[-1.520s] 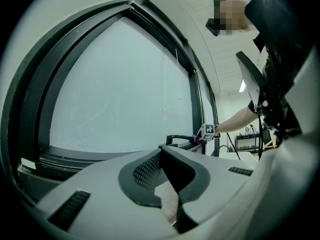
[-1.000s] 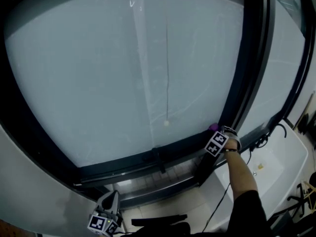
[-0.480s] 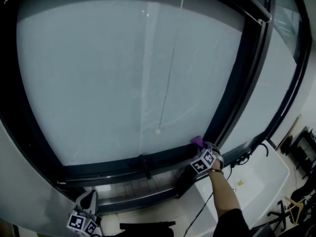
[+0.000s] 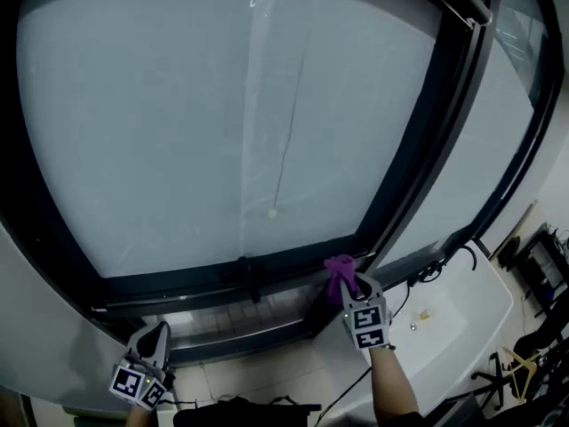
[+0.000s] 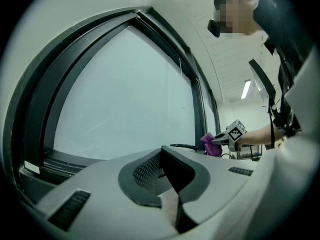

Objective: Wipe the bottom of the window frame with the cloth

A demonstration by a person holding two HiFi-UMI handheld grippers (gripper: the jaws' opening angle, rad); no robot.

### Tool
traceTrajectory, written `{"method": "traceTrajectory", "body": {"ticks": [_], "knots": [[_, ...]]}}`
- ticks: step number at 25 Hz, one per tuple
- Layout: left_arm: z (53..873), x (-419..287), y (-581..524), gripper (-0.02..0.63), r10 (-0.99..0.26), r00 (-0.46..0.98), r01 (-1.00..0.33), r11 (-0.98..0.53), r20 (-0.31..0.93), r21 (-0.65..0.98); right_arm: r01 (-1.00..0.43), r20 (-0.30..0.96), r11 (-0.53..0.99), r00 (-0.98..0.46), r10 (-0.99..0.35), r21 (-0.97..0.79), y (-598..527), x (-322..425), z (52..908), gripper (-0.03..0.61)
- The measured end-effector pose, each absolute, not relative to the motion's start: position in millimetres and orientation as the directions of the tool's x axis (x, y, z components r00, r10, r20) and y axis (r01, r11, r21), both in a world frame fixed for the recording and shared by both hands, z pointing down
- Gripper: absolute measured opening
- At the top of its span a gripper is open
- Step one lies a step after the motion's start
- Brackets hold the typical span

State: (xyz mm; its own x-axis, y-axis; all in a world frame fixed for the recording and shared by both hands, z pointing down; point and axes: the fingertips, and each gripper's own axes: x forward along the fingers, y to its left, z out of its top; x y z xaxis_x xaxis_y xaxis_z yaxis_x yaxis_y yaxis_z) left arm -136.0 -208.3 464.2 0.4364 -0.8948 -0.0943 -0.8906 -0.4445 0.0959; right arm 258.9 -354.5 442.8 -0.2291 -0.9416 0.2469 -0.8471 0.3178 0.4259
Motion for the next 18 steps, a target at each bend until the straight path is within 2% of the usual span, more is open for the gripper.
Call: {"method": "traceTrajectory", "body": {"ticks": [3,6,10,18], "knots": [[459,-128,-208,0.002,-0.887,0.446,-0.882,-0.458,-0.119,0.113,-0.850,0.202,0.381,-0.327,-0.923,0.364,-328,232,433,0.066],[452,-120,-212,0.002,-0.883,0.454,-0.880,-0.465,-0.118,0.094,-0.841,0.156,0.389,-0.357,-0.921,0.375,-311,215,429,0.066],[446,-119,-217,0.002,-0.884,0.451,-0.884,-0.461,-0.121,0.078,-0.857,0.091,0.415,-0.407,-0.909,0.307,-301,203,424,0.066],[462,-131,-201,0.002,-0.914,0.398,-0.911,-0.404,-0.081,0.080,-0.913,0.084,0.404,-0.400,-0.913,0.053,-261,230,451,0.066]]}}
